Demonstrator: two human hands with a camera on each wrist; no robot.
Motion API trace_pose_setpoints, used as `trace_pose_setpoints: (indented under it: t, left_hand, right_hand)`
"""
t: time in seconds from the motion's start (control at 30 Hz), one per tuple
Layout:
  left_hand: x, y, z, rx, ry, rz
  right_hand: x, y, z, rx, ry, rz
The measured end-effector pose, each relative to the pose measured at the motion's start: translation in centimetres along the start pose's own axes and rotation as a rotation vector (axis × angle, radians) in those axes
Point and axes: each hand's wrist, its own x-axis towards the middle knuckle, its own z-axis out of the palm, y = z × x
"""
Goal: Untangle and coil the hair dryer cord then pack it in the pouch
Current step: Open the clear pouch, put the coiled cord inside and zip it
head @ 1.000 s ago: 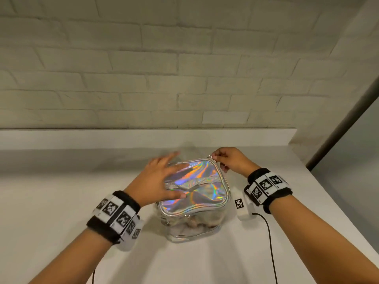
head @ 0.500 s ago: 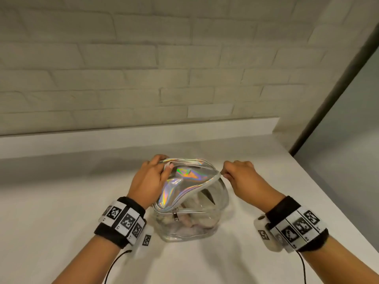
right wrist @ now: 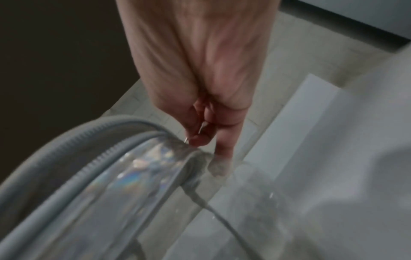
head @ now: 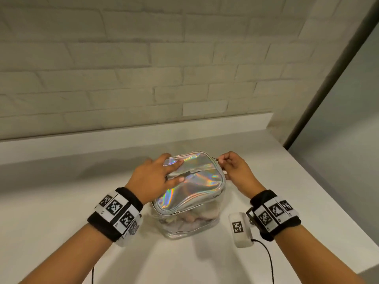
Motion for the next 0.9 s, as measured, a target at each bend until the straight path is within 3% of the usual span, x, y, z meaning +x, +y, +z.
trace_pose_setpoints:
  t: [0.1,0.13,0.23,0.3,0.4,0.5,0.57,0.67,0.73,0.8,0.87,0.9]
  left_hand:
    - [0.3,-0.4,-0.2,-0.075,-0.076,-0.130]
    - [0.4,-0.4,-0.3,-0.083,-0.046,-0.159]
    - [0.9,0.3,-0.8,0.093,0.096,-0.042]
    - [0.8,0.7,-0.1,0.258,0.229,0.069]
    - [0.9,0.5,1.1,0.213,0.269,0.160]
    - [0.9,0.5,1.0,0.128,0.106,0.106]
    - [0.8,0.7,0.3,-0.060,0.001,-0.091]
    - [0.1,0.0,-0.2,-0.364,-0.140,-0.192]
    - [-0.7,-0.1,-1.1,-0.774,-0.082,-0.228]
    - [-2.2,-0.7,-0.8,-1.095,-0.042,-0.330]
    - [-4.1,-1.4,-0.1,-1.317,-0.016,-0.480]
    - [-5.1,-1.6,0.3,-1.292,0.010,-0.521]
  right_hand:
    - [-0.3,-0.9,-1.9,-0.290,-0.011,-0.173]
    - [-0.9,-1.2,-2.6,-0.416,-0.029,-0.230]
    - [-3.3,-1.6,-3.5,-0.629,-0.100,-0.298]
    - [-5.1,-1.7,-2.7,-0.645,-0.093,-0.308]
    - [-7.1,-1.5,0.6,-0.498,-0.114,-0.293]
    - [-8.6,-1.0,4.2,-0.401,-0.226,-0.222]
    - [-9.1,-1.5,4.8,-0.589,-0.155,-0.266]
    - [-9.8,-3.3,4.5,-0.758,0.090,-0.498]
    - [-10.1,-3.9,6.0,-0.787,0.033,-0.542]
    - [-10.0,-3.1,8.6,-0.866,-0.077,-0.445]
    - [-9.8,-1.9,11.3,-1.027,-0.099,-0.355]
    - [-9.5,-1.4,12.3,-1.108,-0.086,-0.327]
